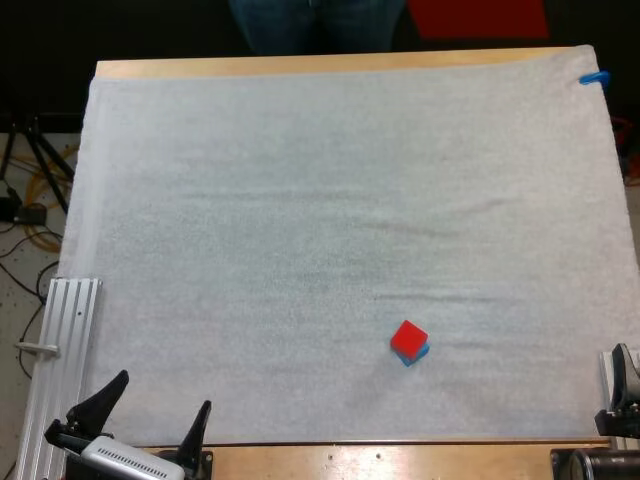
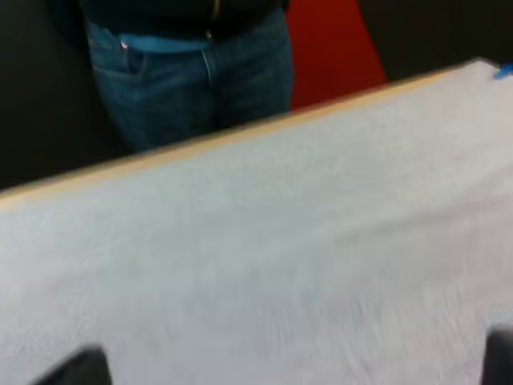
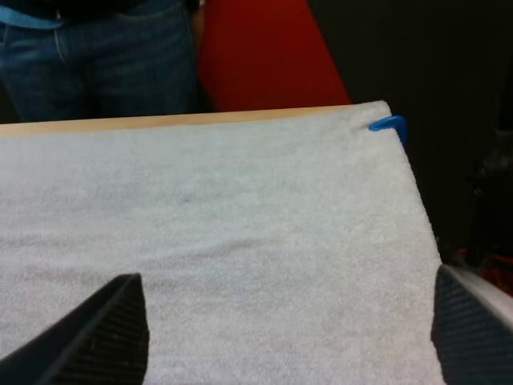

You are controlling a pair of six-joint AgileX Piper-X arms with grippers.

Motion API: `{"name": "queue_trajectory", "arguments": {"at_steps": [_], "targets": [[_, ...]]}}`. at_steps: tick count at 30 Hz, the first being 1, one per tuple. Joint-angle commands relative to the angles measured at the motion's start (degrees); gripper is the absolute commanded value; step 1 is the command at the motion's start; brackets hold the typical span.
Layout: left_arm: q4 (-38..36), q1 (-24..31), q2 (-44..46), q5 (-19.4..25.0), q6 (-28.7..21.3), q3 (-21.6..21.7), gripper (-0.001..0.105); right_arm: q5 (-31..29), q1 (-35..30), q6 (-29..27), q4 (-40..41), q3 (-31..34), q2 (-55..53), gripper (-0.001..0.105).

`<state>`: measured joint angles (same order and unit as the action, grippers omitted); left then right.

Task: Stack red cube on blue cube

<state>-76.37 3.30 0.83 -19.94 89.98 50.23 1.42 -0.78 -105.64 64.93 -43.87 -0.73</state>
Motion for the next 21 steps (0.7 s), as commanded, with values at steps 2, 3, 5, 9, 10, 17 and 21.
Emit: {"name": "queue_trajectory", "arguments": {"at_steps": [2,3,5,9,10,17,21], "targets": [[-0.4,0.0,8.1,-0.3,-0.5,0.2,0.087,0.1,-0.2,-0.3,-0.4,0.1,-2.4,0.071],[0.2,0.0,8.1,-0.3,-0.6,0.2,0.087,0.1,-0.2,-0.8,-1.0,0.5,-2.4,0.071],[1.9,0.0,8.1,0.0,-1.3,-0.3,0.087,0.1,-0.2,-1.4,-2.9,1.3,-2.4,0.071],[7.5,0.0,8.1,0.1,-1.9,-3.4,0.087,0.5,-0.2,-1.6,-6.9,4.2,-2.3,0.071],[8.7,0.0,8.1,0.1,-1.9,-4.5,0.087,0.6,-0.2,-1.6,-7.4,5.1,-2.3,0.071],[14.2,0.0,7.9,0.1,-1.4,-13.0,0.087,2.3,-0.2,-1.5,-7.2,9.7,-2.2,0.071],[14.5,0.0,7.9,0.1,-0.1,-16.8,0.087,2.3,-0.2,-1.1,-7.2,11.1,-2.2,0.071]]}}
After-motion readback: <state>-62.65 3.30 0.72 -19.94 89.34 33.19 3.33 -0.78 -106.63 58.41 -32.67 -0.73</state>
